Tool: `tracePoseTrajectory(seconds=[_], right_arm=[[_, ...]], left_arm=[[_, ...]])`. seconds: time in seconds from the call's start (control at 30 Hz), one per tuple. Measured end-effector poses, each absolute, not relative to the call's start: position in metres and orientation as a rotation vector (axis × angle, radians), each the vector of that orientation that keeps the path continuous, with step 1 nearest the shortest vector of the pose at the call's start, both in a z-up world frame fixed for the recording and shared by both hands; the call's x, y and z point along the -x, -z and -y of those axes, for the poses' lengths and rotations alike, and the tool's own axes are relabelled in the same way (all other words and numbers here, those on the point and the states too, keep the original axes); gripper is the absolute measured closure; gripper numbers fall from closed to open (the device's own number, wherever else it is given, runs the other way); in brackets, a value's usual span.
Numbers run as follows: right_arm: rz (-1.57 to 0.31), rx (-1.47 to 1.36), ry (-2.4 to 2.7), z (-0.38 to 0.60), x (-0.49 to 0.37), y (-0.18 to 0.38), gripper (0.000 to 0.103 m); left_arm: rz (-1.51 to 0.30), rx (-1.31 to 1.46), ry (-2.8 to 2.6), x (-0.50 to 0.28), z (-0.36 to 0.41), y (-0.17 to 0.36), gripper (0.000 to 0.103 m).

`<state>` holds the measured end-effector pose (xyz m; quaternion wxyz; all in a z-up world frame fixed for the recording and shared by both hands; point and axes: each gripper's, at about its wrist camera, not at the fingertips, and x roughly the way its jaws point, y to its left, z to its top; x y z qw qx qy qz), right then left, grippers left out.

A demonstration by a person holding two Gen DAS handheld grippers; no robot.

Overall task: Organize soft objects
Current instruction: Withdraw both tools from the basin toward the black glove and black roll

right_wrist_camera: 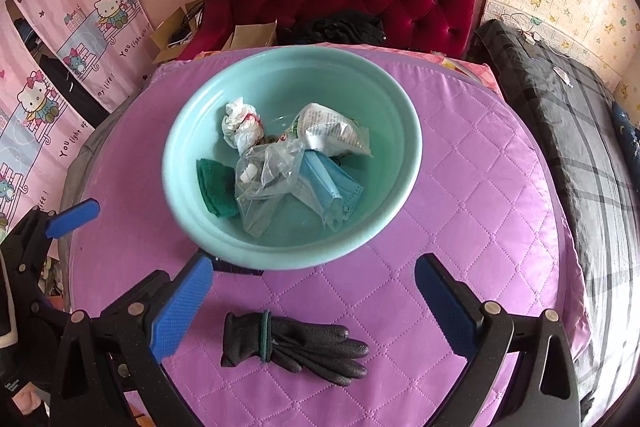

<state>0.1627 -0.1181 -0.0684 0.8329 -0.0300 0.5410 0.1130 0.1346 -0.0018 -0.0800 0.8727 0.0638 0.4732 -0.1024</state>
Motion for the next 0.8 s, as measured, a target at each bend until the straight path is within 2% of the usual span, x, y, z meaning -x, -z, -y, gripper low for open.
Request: tracePoseTrajectory(seconds=[0.4, 0.8], right_arm=[[-1.169, 0.079, -0.272, 0.122, -0.129, 0.101, 0.0], [-1.115, 0.099, -0.285, 0.133, -0.098, 0.124, 0.0]], left_arm=[[-1.004, -0.118, 0.202, -0.095, 0.0, 0.1, 0.0], [-0.997, -0.093, 0.172, -0.061, 0.002, 0.125, 0.0]])
